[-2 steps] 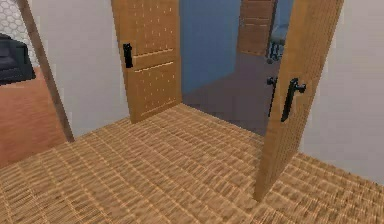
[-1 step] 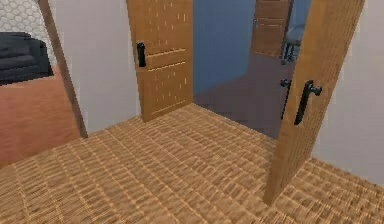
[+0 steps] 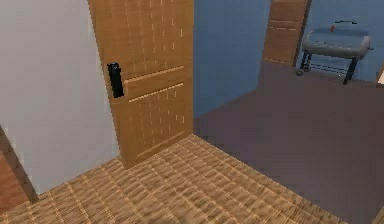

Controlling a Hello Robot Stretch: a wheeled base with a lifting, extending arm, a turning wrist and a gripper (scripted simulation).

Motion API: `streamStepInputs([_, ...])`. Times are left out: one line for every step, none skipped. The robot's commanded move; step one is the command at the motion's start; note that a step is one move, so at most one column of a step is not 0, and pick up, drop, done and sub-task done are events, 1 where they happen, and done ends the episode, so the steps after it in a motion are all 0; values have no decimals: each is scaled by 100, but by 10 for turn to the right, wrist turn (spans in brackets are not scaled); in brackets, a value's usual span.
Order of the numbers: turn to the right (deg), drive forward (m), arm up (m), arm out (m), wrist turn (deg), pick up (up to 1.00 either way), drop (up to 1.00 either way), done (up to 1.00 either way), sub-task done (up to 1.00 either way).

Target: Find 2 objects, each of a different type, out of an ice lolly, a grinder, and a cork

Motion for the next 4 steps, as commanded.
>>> streamStepInputs([-90, 0, 0, 0, 0, 0, 0, 0, 0])
streamStepInputs([0, 80, 0, 0, 0, 0, 0, 0, 0])
streamStepInputs([450, 0, 0, 0, 0, 0, 0, 0, 0])
streamStepInputs([60, 0, 0, 0, 0, 0, 0, 0, 0])
